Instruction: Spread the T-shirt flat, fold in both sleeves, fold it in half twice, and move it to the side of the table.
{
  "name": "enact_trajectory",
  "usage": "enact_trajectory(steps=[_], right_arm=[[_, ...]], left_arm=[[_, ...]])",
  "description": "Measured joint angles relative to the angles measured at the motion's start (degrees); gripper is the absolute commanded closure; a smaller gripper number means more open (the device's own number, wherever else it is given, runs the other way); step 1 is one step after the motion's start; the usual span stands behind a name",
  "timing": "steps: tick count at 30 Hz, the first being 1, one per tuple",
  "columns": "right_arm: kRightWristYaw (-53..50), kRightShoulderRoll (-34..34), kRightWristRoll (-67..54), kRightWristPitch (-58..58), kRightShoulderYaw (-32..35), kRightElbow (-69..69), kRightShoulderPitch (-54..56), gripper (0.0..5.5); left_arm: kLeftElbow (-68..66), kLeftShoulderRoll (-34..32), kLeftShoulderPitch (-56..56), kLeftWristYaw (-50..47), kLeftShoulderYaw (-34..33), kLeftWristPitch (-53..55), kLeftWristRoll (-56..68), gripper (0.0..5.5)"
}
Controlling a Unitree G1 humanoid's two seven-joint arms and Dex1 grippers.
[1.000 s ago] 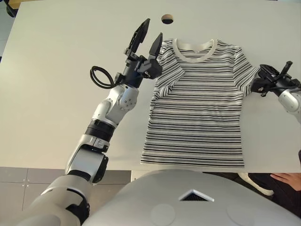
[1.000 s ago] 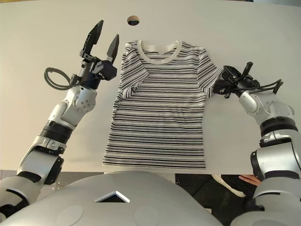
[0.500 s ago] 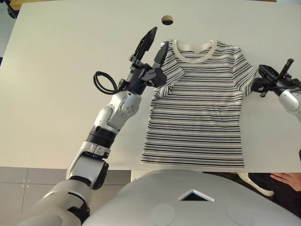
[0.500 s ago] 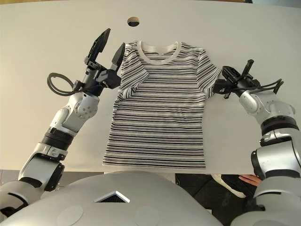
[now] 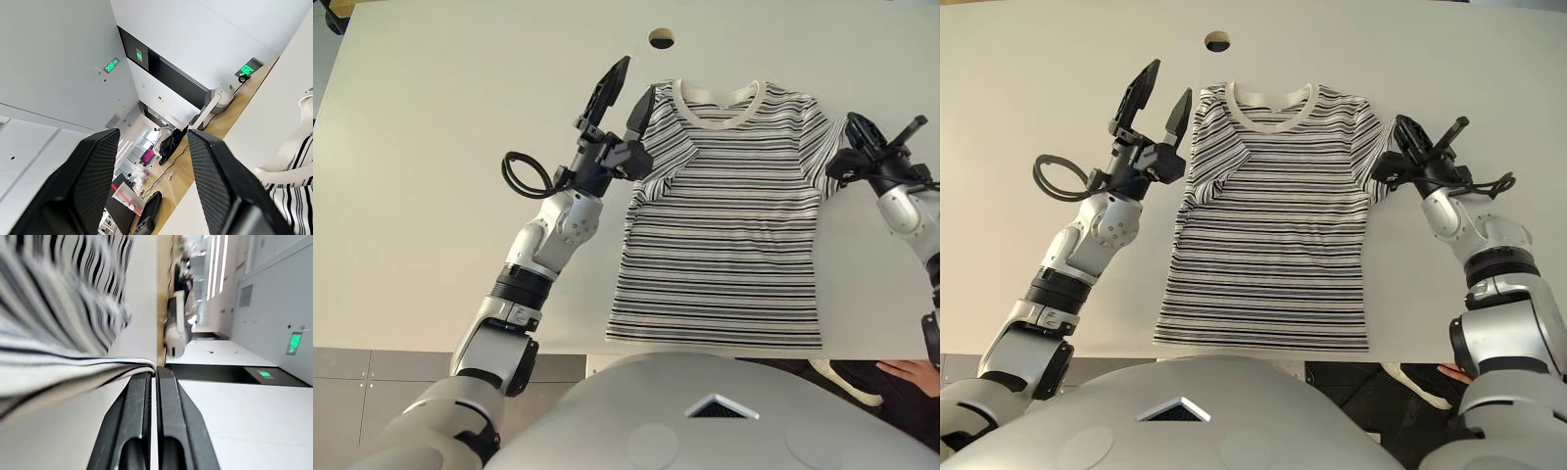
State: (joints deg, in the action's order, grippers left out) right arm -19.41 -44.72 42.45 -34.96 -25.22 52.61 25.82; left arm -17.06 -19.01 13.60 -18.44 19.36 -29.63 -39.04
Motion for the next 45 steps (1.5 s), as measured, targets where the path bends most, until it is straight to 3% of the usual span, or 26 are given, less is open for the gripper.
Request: enact_trajectory(steps=[4,16,21,27,33,37,40,42,45], right_arm=[[0.58,0.07,-0.9,0.21,1.33,-7.42,-1.12,5.37],[8.31,6.46,4.88,2.36,-4.16,-18.71,-4.06,5.37],[8.56,6.35,5.8,2.67,-4.06,-19.26,-4.17,4.56],[8.75,3.81,3.69,2.75,1.01,-26.57,-6.49,3.46],[15.7,-6.17,-7.18,1.63,11.55,-41.35,-22.19,2.53],[22.19,-13.56,-13.22,2.44,22.62,-49.96,-43.06,2.53],[27.54,-15.83,-14.56,5.33,32.18,-56.63,-55.91,2.53],[32.29,-16.32,-14.33,6.71,34.86,-60.62,-63.64,2.53],[38.86,-16.16,-13.29,7.3,31.95,-66.78,-68.32,2.48]], left_arm=[[-0.52,0.11,0.01,-0.18,-0.08,-0.03,0.01,2.91],[-4.69,1.97,0.72,-0.67,0.71,-0.22,-0.12,2.91],[-5.41,1.95,1.12,-0.89,0.7,-0.46,-0.13,2.91],[-5.16,-1.54,1.89,-0.51,0.16,-2.05,-0.43,2.91],[0.39,-15.25,-2.5,11.85,-0.71,-8.6,2.92,2.91],[2.69,-27.69,-11.26,24.07,-1.24,-11.27,5.72,2.91],[6.97,-32.31,-17.32,31.59,-1.09,-12.15,9.58,2.91],[10.83,-35.15,-22.22,35.85,-1.1,-12.47,12.87,2.91],[17.67,-39.02,-26.96,43.26,-0.45,-12.3,18.67,2.53]])
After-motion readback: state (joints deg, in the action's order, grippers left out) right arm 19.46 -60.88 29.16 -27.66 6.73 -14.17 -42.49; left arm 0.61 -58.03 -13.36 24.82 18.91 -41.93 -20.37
